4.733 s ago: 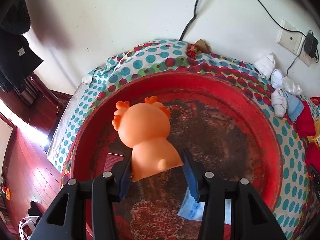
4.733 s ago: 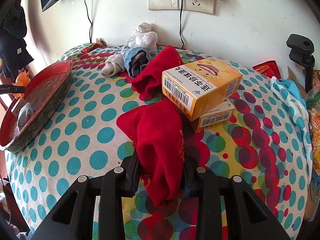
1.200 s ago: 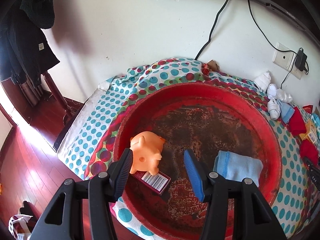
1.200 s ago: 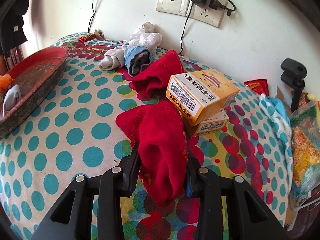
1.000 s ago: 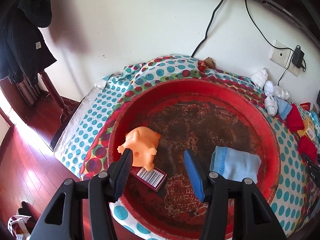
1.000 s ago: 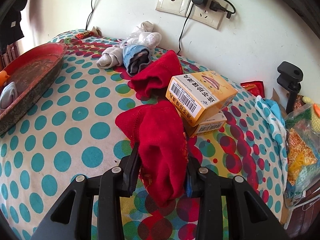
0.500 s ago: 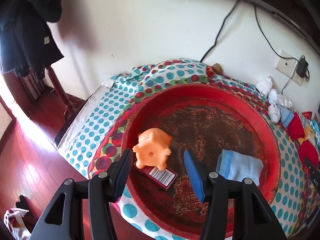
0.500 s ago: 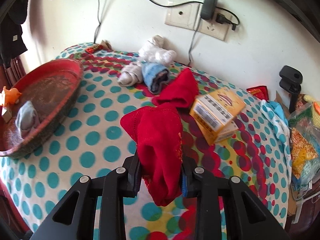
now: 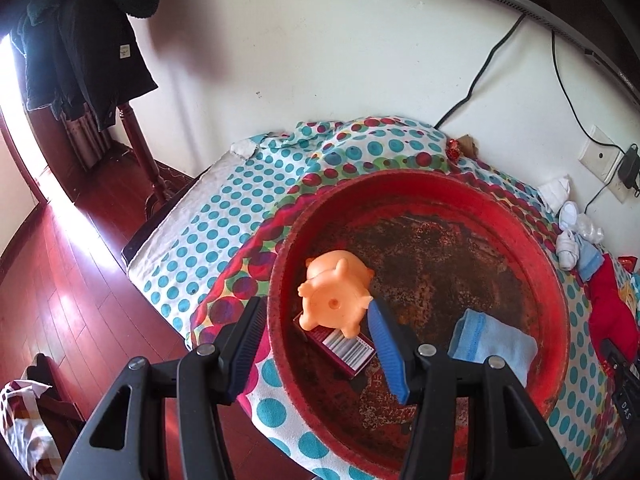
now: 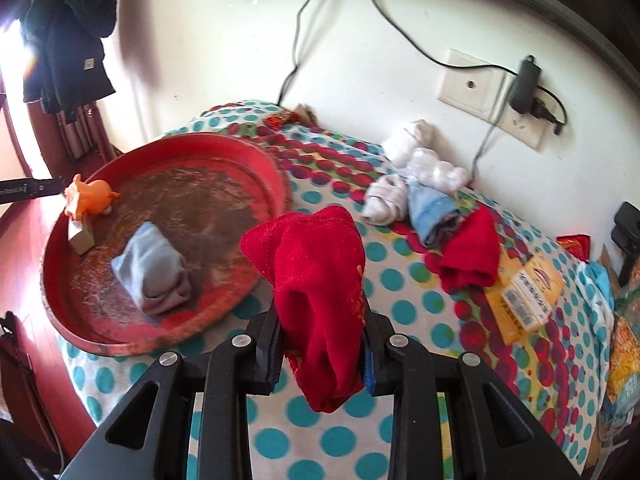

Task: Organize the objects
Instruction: 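Carry the red sock into the red tray and open the right tool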

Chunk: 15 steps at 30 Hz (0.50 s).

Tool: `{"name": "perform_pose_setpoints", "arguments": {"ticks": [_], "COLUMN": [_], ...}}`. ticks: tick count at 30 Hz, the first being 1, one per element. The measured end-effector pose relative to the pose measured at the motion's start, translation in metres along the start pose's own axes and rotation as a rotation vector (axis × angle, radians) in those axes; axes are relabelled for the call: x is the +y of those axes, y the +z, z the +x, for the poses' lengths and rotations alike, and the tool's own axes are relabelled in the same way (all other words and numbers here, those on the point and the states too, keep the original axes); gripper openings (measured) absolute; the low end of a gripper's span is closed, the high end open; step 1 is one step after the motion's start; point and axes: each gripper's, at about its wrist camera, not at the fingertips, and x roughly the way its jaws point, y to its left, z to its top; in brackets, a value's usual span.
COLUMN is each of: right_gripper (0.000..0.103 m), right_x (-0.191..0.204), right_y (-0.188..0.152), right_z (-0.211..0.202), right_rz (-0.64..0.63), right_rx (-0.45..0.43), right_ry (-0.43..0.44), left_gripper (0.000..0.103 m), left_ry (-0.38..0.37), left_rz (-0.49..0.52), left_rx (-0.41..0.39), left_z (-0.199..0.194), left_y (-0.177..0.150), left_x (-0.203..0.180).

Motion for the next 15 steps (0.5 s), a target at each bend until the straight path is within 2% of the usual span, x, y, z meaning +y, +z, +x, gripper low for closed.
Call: {"name": "perform_pose_setpoints", "arguments": {"ticks": [6, 15], "right_gripper": [0.028, 0.029], "right_x": [0.033, 0.039], "right_y": [0.016, 0.012], "right_z": [0.006, 0.002], "right_rz": [-0.043, -0.071], "right_rx": [0.010, 0.016], "right_ry": [0.047, 0.097], "left_gripper": [0.055, 0.055], "left_ry": [0.001, 0.013], "left_rz": [-0.031, -0.053], "left_rx": [-0.005, 0.017], "left_z": [-0.006, -0.004], "left_y": [0.003, 0.002], "left_x": [0.007, 0.012]}}
